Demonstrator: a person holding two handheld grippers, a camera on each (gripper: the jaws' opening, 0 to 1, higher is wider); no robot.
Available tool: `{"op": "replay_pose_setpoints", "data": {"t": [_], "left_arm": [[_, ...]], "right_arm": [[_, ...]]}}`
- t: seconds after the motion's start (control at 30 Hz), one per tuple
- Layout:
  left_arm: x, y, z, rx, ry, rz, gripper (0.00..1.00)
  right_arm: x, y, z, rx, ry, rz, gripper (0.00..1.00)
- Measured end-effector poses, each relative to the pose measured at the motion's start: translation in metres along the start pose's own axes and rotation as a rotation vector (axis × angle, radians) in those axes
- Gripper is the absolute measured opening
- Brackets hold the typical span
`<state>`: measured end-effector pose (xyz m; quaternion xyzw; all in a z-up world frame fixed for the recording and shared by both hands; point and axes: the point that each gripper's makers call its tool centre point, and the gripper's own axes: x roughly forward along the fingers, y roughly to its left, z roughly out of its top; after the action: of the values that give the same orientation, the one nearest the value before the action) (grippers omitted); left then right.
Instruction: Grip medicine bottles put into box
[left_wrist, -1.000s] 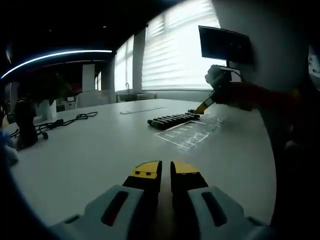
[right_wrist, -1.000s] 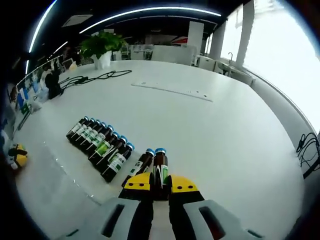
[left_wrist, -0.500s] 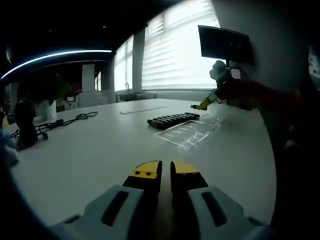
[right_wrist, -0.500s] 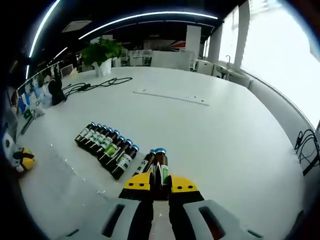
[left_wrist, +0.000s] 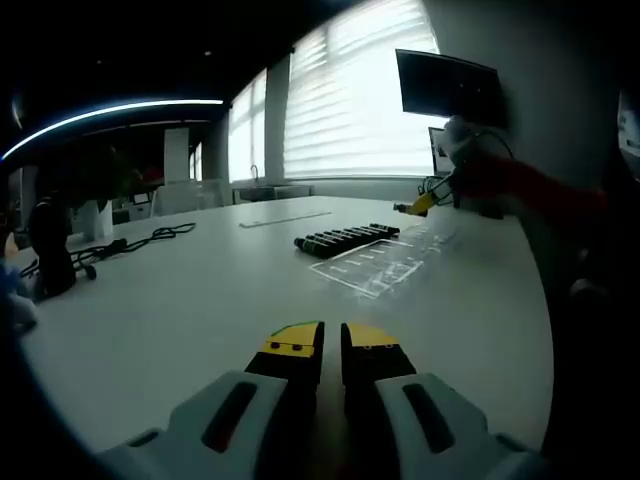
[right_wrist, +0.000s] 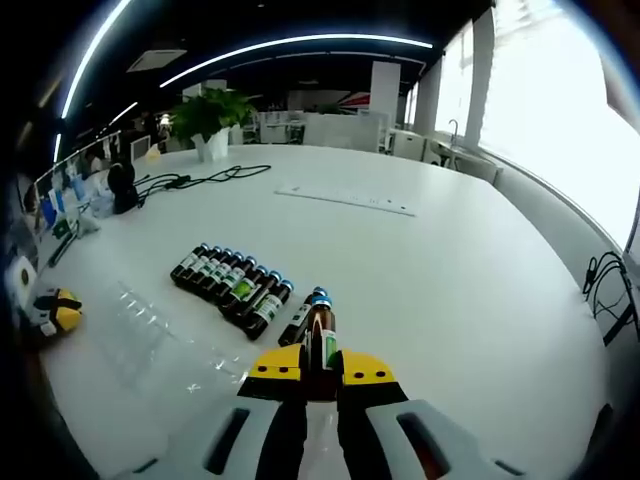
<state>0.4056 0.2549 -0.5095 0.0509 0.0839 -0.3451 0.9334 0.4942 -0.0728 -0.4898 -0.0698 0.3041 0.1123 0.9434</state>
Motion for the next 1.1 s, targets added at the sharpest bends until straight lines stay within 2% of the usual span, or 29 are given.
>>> {"op": "replay_pose_setpoints", "data": {"t": [0.2, 0.33, 0.63, 0.77, 0.97, 1.1], "left_arm": [[0.001, 0.000, 0.000, 0.004, 0.004, 0.003, 0.02], [0.001, 0.000, 0.000, 0.004, 0.004, 0.003, 0.02], [0.000, 0.000, 0.000, -0.001, -0.001, 0.001, 0.02], [0.000, 0.000, 0.000, -0.001, 0.000, 0.001, 0.02], [-0.001, 0.001, 0.000, -0.004, -0.001, 0.005, 0.02], [-0.001, 0.001, 0.000, -0.001, 0.001, 0.004, 0.02]], "right_arm": [[-0.010, -0.002, -0.005, 0.027, -0.019, -0.006, 0.06], [-0.018, -0.003, -0.011, 0.011, -0.022, -0.030, 0.06], [-0.035, -0.003, -0.024, 0.051, -0.045, -0.071, 0.07], [-0.035, 0.005, -0.030, 0.065, -0.051, -0.074, 0.07], [-0.035, 0.003, -0.037, 0.050, -0.034, -0.128, 0.07], [-0.034, 0.004, -0.039, 0.048, -0.030, -0.138, 0.07]]}}
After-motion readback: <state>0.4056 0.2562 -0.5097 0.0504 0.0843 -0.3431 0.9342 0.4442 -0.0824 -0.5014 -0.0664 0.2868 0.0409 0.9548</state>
